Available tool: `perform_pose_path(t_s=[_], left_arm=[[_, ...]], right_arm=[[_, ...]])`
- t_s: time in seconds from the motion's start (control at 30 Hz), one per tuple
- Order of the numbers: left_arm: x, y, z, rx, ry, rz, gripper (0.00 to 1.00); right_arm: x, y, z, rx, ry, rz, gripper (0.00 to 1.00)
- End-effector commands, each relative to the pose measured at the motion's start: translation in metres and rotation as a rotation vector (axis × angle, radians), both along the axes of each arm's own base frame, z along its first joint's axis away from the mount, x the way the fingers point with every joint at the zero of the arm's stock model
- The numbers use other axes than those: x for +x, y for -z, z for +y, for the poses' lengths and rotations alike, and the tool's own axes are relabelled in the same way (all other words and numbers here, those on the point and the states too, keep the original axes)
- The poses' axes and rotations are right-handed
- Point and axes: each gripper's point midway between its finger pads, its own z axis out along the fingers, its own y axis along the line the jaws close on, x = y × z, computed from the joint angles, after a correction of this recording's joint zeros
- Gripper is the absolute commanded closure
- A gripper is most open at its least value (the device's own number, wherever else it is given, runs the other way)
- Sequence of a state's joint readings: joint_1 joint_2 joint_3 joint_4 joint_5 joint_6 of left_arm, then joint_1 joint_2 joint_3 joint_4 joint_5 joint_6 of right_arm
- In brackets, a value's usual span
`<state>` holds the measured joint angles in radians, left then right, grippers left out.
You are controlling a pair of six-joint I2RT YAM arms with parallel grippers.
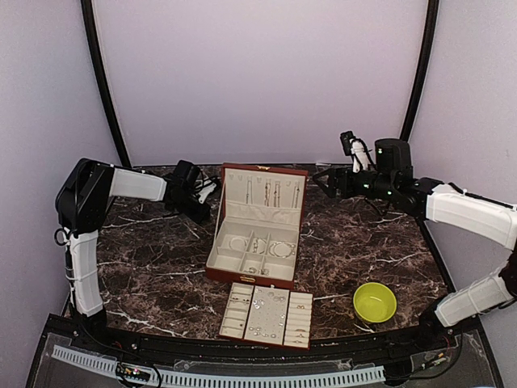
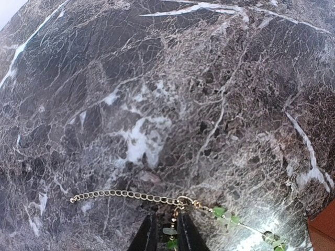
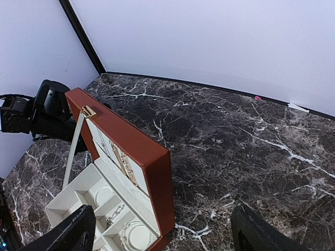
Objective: Organize the mixed jewelry
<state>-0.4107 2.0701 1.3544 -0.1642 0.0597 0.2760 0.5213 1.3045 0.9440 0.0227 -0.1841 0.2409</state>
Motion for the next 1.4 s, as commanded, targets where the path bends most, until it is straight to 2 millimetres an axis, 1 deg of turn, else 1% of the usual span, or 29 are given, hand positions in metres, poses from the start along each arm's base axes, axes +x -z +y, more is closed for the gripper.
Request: perform_pose_path(t_s=[0.0, 0.1, 0.13, 0.23, 0.27, 0.3, 0.33, 0.47, 0.53, 0.57, 0.6, 0.63, 0.67, 0.7, 0.73, 0.77, 0.8, 0.83, 0.87, 0.93, 1.07, 1.13, 1.2, 1.23, 1.37], left_arm=[[-0.013, 0.012, 0.003, 0.023, -0.013, 0.074, 0.84], [-0.02, 0.016, 0.006, 0.026, -0.023, 0.104, 0.87], [-0.022, 0.017, 0.006, 0.023, -0.028, 0.117, 0.91], [-0.027, 0.017, 0.006, 0.017, -0.034, 0.132, 0.96], [-0.026, 0.014, 0.007, 0.02, -0.04, 0.117, 0.98], [-0.029, 0.016, 0.01, 0.03, -0.044, 0.118, 0.99], [-0.025, 0.01, 0.012, 0.038, -0.054, 0.089, 1.0], [-0.026, 0.002, 0.023, 0.066, -0.088, 0.038, 1.0], [-0.028, -0.006, 0.027, 0.063, -0.101, 0.009, 1.0], [-0.031, -0.013, 0.027, 0.056, -0.102, -0.012, 1.0], [-0.035, -0.013, 0.029, 0.059, -0.106, -0.014, 1.0], [-0.034, -0.025, 0.028, 0.047, -0.106, -0.041, 1.0], [-0.038, -0.027, 0.028, 0.046, -0.105, -0.043, 1.0], [-0.038, -0.04, 0.026, 0.029, -0.103, -0.072, 1.0], [-0.043, -0.041, 0.025, 0.024, -0.093, -0.072, 1.0], [-0.045, -0.053, 0.022, 0.002, -0.085, -0.098, 1.0], [-0.05, -0.054, 0.021, -0.003, -0.076, -0.097, 1.0], [-0.051, -0.065, 0.019, -0.025, -0.065, -0.118, 1.0], [-0.056, -0.065, 0.018, -0.029, -0.057, -0.117, 1.0], [-0.062, -0.078, 0.015, -0.048, -0.038, -0.137, 1.0], [-0.073, -0.087, 0.015, -0.05, -0.021, -0.145, 1.0], [-0.077, -0.093, 0.015, -0.054, -0.017, -0.152, 1.0], [-0.083, -0.101, 0.011, -0.078, 0.005, -0.153, 1.0], [-0.086, -0.104, 0.008, -0.092, 0.016, -0.153, 1.0], [-0.097, -0.126, 0.0, -0.149, 0.056, -0.169, 1.0]], right_arm=[[0.004, -0.01, -0.001, 0.025, 0.007, -0.036, 0.09], [0.004, -0.008, -0.003, 0.026, 0.015, -0.041, 0.09], [0.003, -0.006, -0.003, 0.027, 0.016, -0.041, 0.1], [0.003, -0.003, -0.003, 0.027, 0.016, -0.042, 0.09], [0.004, -0.003, -0.003, 0.026, 0.015, -0.04, 0.09], [0.004, -0.003, -0.003, 0.022, 0.014, -0.038, 0.1], [0.004, -0.002, -0.003, 0.015, 0.014, -0.037, 0.09], [0.004, -0.007, -0.006, -0.002, 0.026, -0.045, 0.1], [0.004, -0.009, -0.008, 0.0, 0.03, -0.05, 0.09], [0.003, -0.01, -0.008, 0.004, 0.031, -0.052, 0.1], [0.003, -0.01, -0.007, 0.008, 0.031, -0.052, 0.1], [0.003, -0.01, -0.007, 0.011, 0.029, -0.05, 0.1], [0.003, -0.01, -0.006, 0.014, 0.027, -0.047, 0.09], [0.003, -0.011, -0.006, 0.017, 0.025, -0.045, 0.1], [0.003, -0.011, -0.005, 0.019, 0.021, -0.044, 0.1], [0.003, -0.011, -0.005, 0.02, 0.021, -0.044, 0.1], [0.002, -0.011, -0.005, 0.02, 0.023, -0.043, 0.1], [0.002, -0.012, -0.006, 0.02, 0.023, -0.046, 0.1], [0.001, -0.013, -0.006, 0.021, 0.024, -0.048, 0.1], [0.0, -0.016, -0.006, 0.025, 0.021, -0.054, 0.1], [-0.003, -0.021, -0.003, 0.042, -0.001, -0.058, 0.1], [-0.006, -0.024, 0.002, 0.052, -0.024, -0.061, 0.1], [-0.01, -0.029, 0.009, 0.059, -0.05, -0.071, 0.1], [-0.014, -0.033, 0.013, 0.063, -0.068, -0.082, 0.09], [-0.031, -0.048, 0.037, 0.055, -0.148, -0.137, 0.1]])
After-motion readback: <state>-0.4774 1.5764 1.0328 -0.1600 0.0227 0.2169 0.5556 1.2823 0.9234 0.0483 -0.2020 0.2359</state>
